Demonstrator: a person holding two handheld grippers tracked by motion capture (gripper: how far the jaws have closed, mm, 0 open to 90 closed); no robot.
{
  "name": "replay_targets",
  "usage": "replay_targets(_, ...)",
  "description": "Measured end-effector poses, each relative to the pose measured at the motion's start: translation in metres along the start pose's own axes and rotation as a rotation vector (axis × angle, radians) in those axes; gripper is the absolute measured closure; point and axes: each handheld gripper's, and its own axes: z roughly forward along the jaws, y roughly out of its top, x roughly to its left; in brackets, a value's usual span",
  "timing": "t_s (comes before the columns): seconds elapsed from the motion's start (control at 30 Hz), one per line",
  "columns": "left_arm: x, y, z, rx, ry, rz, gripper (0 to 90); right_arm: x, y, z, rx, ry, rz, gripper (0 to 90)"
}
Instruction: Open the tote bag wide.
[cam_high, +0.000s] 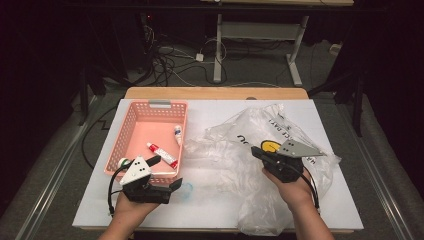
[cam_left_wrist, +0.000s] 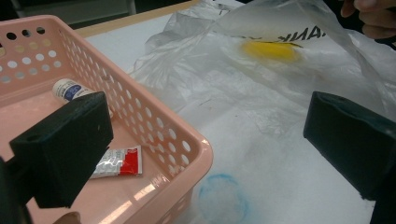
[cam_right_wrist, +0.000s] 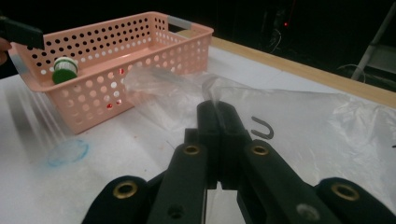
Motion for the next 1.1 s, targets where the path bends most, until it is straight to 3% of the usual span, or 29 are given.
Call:
replay_targets(0.47,0.001,0.000,0.000,-0.003,0.001,-0.003,1.3,0.003,0.021,-0.025,-0.103,-0.014,-0.014,90.0)
replay_targets(1.1,0.006,-0.001,-0.002,-0.002,0.011,-0.014,1.3,0.001,0.043,-0.043,-0.165,-0.064,-0.056,90.0)
